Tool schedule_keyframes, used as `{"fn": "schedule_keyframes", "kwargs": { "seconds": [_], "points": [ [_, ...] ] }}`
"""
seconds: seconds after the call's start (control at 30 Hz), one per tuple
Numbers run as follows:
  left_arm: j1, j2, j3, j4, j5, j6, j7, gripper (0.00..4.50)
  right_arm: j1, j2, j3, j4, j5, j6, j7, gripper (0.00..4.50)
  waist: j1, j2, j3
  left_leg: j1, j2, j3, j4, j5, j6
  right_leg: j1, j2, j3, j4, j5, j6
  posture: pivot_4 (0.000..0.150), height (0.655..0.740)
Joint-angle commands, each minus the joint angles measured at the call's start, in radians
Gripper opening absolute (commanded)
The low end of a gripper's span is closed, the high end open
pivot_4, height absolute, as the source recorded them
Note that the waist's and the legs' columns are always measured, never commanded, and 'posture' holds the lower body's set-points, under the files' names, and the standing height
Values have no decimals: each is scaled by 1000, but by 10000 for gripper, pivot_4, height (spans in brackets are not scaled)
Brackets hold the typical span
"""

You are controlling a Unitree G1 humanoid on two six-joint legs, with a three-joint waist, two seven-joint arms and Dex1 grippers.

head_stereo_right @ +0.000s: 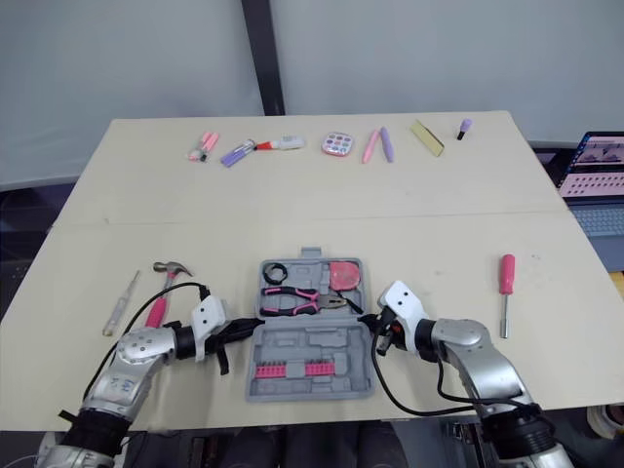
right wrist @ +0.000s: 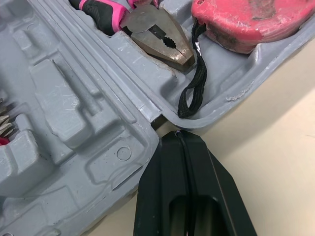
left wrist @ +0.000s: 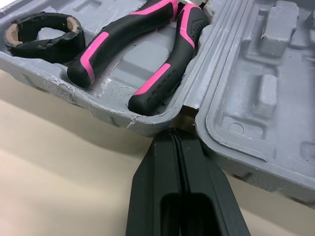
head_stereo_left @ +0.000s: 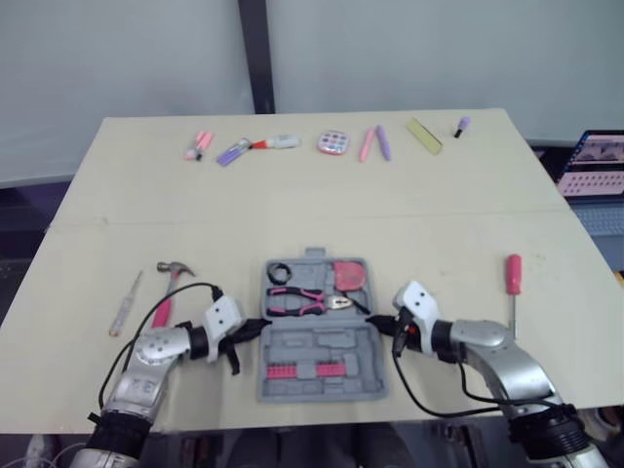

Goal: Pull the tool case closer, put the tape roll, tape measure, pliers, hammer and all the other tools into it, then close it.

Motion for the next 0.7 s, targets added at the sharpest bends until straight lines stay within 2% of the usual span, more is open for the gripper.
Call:
{"fn": "schedule_keyframes", "kwargs": {
  "seconds": [0.03, 0.7],
  "points": [
    [-12, -18, -21, -11, 9, -11, 14, 0, -5, 17, 11, -8, 4, -12, -12, 223, 0, 0, 0, 0, 0, 0, 0, 0, 0, 0, 0, 0, 0, 0, 0, 1500, 7400],
    [-14, -14, -14, -7, 17, -17, 25, 0, -7, 17, 13, -8, 7, -11, -3, 223, 0, 0, 0, 0, 0, 0, 0, 0, 0, 0, 0, 0, 0, 0, 0, 1500, 7400]
  ]
}}
